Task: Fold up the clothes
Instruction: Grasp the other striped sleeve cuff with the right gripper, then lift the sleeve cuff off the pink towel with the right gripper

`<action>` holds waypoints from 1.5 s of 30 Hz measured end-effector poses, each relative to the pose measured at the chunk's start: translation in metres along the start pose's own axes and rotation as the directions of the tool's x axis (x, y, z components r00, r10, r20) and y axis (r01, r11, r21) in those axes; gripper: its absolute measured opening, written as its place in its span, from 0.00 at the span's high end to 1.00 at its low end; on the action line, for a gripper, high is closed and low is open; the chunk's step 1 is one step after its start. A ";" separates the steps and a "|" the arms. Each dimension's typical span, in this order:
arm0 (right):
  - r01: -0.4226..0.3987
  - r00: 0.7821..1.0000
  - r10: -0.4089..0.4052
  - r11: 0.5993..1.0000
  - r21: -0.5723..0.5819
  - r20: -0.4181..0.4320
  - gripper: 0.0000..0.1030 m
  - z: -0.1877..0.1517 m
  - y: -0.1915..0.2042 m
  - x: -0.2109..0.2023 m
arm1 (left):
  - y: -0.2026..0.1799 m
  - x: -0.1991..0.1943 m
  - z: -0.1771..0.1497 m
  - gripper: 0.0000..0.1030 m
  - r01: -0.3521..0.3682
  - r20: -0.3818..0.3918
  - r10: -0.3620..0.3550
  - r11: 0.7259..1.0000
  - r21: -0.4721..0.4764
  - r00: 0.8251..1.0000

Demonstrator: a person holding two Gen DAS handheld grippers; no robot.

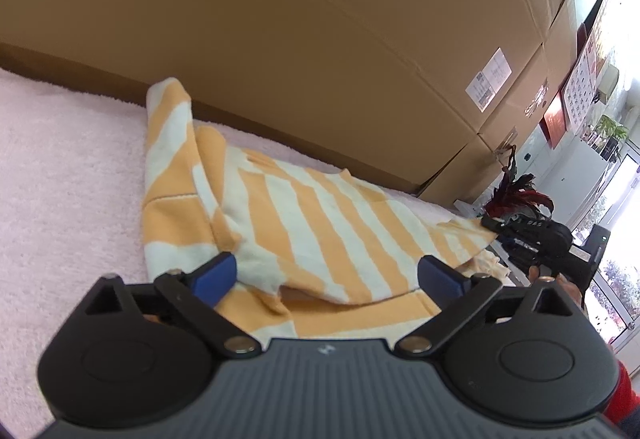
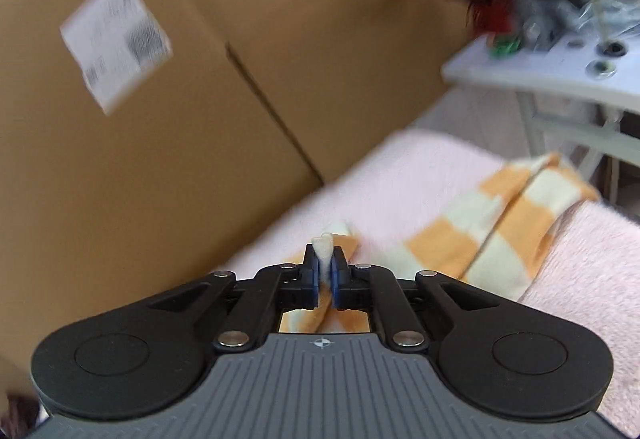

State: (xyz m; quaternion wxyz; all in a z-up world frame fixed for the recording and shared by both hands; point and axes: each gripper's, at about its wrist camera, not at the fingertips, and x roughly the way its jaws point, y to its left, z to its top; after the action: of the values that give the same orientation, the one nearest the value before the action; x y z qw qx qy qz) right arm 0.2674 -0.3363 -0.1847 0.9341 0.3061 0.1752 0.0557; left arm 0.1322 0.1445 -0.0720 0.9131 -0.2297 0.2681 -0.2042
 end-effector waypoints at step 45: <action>-0.051 0.998 0.060 0.949 0.310 -0.022 0.93 0.015 -0.051 0.010 | 0.023 0.039 0.041 0.03 -0.136 0.017 0.136 0.990 0.028 0.991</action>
State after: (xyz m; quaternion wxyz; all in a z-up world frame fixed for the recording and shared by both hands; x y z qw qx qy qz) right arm 0.2822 -0.3830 -0.2065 0.8697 0.4526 0.1879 0.0587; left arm 0.1916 0.1567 -0.0688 0.9301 -0.1994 0.2730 -0.1435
